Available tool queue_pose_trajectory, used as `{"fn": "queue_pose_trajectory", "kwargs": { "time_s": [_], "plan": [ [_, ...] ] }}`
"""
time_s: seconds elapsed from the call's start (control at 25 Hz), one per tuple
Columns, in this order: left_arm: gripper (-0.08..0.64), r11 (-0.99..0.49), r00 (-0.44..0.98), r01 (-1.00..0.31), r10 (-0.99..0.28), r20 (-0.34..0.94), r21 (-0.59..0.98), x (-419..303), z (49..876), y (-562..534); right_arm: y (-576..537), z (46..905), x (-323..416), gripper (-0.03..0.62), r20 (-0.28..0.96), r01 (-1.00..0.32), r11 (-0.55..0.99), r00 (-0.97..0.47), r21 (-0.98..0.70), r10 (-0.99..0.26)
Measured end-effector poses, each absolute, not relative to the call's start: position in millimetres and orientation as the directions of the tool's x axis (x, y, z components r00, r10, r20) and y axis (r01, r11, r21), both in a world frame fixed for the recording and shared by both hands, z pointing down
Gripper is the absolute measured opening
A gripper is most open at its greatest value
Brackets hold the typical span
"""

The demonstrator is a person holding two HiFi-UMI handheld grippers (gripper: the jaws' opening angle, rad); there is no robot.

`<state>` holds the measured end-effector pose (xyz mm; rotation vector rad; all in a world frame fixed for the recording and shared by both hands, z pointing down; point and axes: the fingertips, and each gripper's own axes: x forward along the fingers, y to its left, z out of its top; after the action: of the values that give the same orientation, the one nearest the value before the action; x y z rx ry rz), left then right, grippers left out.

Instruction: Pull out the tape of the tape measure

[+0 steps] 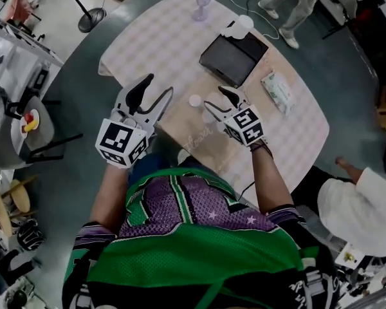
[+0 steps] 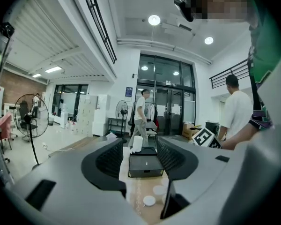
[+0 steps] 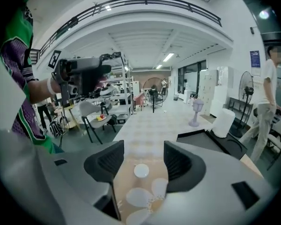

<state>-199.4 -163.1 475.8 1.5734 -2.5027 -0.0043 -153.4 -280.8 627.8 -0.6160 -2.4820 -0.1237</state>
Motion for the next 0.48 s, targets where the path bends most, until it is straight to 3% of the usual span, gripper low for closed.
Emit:
{"fn": "queue_pose_trajectory", "kwargs": {
  "time_s": [0.2,0.48],
  "plan": [
    [0.235,0.469,-0.448,-0.876,-0.877,0.174,0.109,-195,489,-158,-269,664,-161,0.256,0.599,0.542,0.840,-0.663,-0.028,0.448],
    [0.233,0.520,-0.491,-0.846,-0.845,0.209,0.116,-194,498,-139,-255,712,-171,0.253,0.646,0.568,0.821,-0.606,-0.058,0.465]
  ]
}}
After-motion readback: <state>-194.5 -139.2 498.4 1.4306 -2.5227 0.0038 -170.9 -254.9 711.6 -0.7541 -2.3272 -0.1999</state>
